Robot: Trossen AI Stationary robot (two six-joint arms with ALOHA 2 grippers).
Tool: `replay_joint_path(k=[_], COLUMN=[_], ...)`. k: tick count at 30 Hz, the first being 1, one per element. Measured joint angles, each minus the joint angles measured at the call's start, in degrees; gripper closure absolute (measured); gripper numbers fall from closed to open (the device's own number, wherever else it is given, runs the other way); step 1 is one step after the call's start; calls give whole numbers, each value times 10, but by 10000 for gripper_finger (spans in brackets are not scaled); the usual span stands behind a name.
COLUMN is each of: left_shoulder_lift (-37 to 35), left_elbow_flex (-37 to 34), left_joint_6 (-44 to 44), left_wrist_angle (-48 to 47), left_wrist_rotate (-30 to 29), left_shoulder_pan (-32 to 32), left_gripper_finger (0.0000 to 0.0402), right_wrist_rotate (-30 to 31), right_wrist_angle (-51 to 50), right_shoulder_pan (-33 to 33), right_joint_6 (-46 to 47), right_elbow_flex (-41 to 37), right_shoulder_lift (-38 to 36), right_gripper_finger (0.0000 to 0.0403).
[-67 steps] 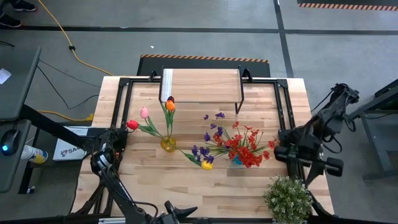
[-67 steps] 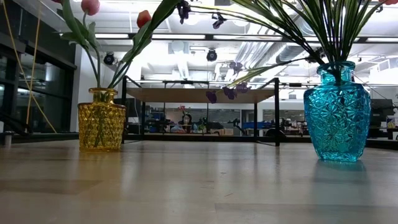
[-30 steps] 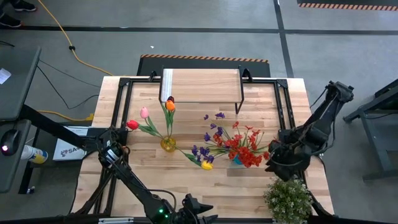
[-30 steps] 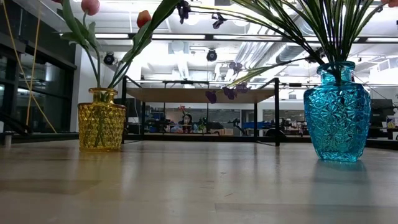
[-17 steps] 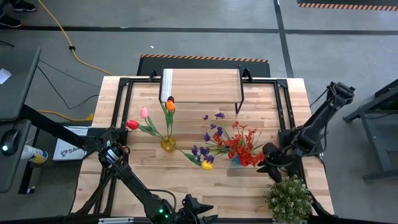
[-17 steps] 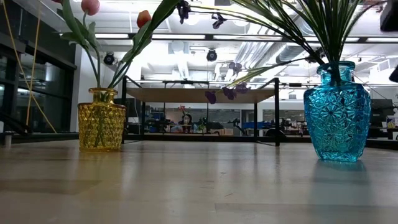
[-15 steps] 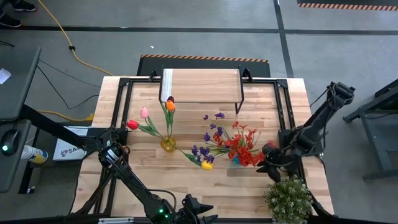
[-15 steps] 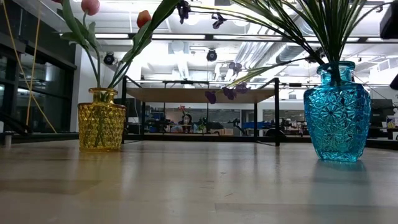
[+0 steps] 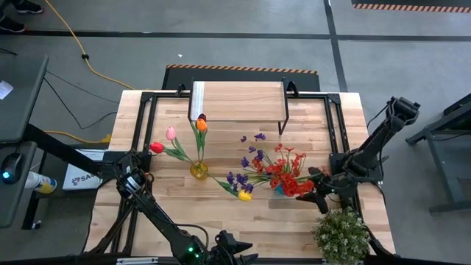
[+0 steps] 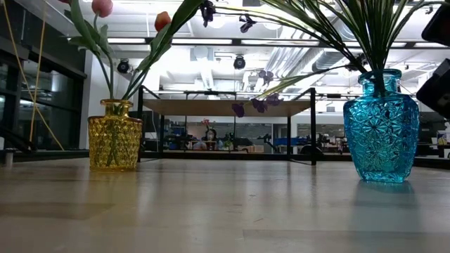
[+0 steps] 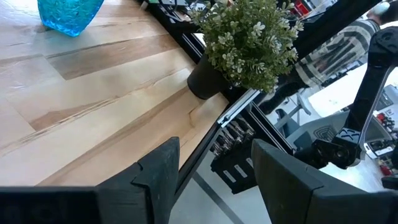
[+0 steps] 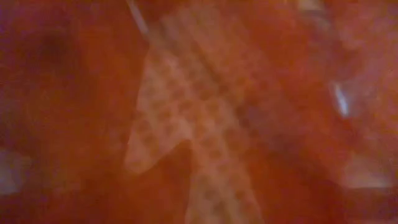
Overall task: Pick and place flowers into a vace then onto a shelf
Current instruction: Put the blue vase with flowers on the shelf
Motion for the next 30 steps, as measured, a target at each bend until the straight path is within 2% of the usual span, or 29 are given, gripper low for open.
replay_joint_path(k=[2,8,13,18,24,30], left_shoulder_lift=[0,0,0,0,0,0], left_elbow_flex=[0,0,0,0,0,0], left_joint_6=[0,-1,-1,-1,0,0], left_wrist_angle=[0,0,0,0,-1,-3], left_wrist_rotate=[0,1,2,6,6,7], left_shoulder_pan=[0,0,0,0,0,0], left_gripper_finger=[170,170,170,170,170,170], right_wrist_rotate=[-7,-80,-89,-114,-227,-217], right_wrist_angle=[3,-32,-95,-96,-123,-200], right_shoulder_pan=[1,1,1,2,4,52], right_joint_6=[0,11,69,80,111,176], right_elbow_flex=[0,0,0,0,0,0], right_shoulder_lift=[0,-5,-5,-12,-56,-132], right_gripper_finger=[261,261,261,261,261,261])
